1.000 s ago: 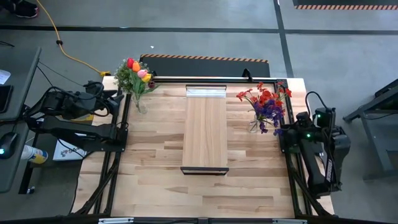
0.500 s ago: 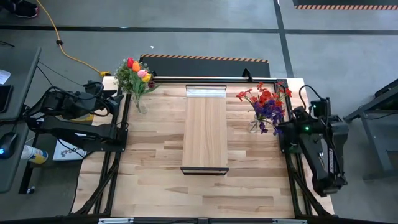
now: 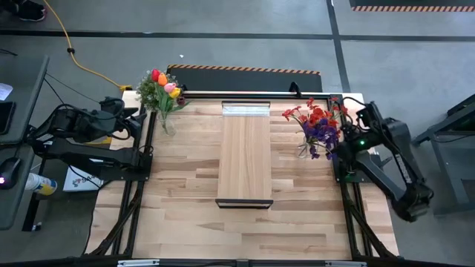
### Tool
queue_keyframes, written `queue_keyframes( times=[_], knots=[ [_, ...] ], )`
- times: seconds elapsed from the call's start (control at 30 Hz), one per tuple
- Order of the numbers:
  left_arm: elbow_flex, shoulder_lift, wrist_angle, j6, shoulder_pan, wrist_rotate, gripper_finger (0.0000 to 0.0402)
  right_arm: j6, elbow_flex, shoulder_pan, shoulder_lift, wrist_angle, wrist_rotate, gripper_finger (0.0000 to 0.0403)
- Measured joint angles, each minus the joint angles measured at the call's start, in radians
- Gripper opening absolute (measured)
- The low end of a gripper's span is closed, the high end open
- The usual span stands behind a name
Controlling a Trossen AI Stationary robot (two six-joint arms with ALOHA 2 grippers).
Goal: Pick and place flowers into a vace then onto a shelf
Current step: Put the right transparent flower vase on the shelf
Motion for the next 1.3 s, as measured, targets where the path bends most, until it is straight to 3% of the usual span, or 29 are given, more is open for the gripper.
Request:
queue_keyframes(
  times=[0.2, 0.67, 0.9, 1.1, 1.3],
  knots=[
    [0.000, 0.000, -0.009, 0.000, 0.000, 0.000, 0.0248, 0.003, 0.000, 0.073, 0.045, 0.009, 0.009, 0.0200],
    [0.000, 0.000, -0.035, 0.000, 0.000, 0.001, 0.0248, 0.035, 0.004, 0.163, 0.012, 0.008, -0.009, 0.0197],
    [0.000, 0.000, -0.035, 0.015, 0.000, 0.000, 0.0248, 0.124, 0.139, 0.163, -0.057, 0.002, -0.028, 0.0201],
    [0.000, 0.000, -0.034, 0.026, 0.000, -0.024, 0.0248, 0.182, 0.365, 0.163, -0.074, 0.003, 0.128, 0.0196],
    [0.000, 0.000, -0.034, 0.046, 0.000, -0.035, 0.0248, 0.174, 0.576, 0.163, -0.040, 0.036, 0.403, 0.0188]
  ],
)
